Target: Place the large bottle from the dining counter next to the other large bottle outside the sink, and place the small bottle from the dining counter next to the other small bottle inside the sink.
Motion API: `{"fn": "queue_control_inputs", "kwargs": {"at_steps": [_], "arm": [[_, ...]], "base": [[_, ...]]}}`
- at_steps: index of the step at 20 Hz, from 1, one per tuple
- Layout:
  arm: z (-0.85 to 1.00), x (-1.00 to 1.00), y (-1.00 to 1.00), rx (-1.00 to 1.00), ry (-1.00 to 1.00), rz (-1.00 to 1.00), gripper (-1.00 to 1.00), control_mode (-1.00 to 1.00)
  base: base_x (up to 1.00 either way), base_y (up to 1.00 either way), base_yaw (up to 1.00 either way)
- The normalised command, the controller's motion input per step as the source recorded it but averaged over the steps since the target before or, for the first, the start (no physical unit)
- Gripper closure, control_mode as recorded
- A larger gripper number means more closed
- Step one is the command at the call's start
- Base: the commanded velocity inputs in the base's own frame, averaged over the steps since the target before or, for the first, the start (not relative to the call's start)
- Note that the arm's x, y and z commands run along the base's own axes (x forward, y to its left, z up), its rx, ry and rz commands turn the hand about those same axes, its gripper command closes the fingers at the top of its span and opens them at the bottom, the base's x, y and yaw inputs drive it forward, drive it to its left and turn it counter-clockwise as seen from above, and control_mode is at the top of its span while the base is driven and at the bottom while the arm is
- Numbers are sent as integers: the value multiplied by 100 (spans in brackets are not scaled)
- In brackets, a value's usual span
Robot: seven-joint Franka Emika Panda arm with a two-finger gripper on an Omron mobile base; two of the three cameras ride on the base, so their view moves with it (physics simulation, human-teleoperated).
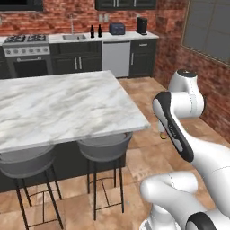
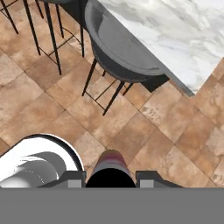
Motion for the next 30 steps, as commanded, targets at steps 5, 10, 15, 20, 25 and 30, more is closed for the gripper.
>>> {"fn": "queue_control_inputs", "kwargs": {"at_steps": [5, 10, 15, 20, 25, 30], "arm": [[0, 0, 0, 0, 0, 0, 100, 100], [0, 0, 0, 0, 0, 0, 100, 100], [0, 0, 0, 0, 0, 0, 100, 100], [0, 0, 0, 0, 0, 0, 100, 100], [0, 0, 0, 0, 0, 0, 100, 100], [0, 0, 0, 0, 0, 0, 100, 100]], "base": [[25, -82, 3], [23, -82, 3], [18, -76, 2], [17, -68, 2], [28, -46, 1], [72, -8, 0]]}}
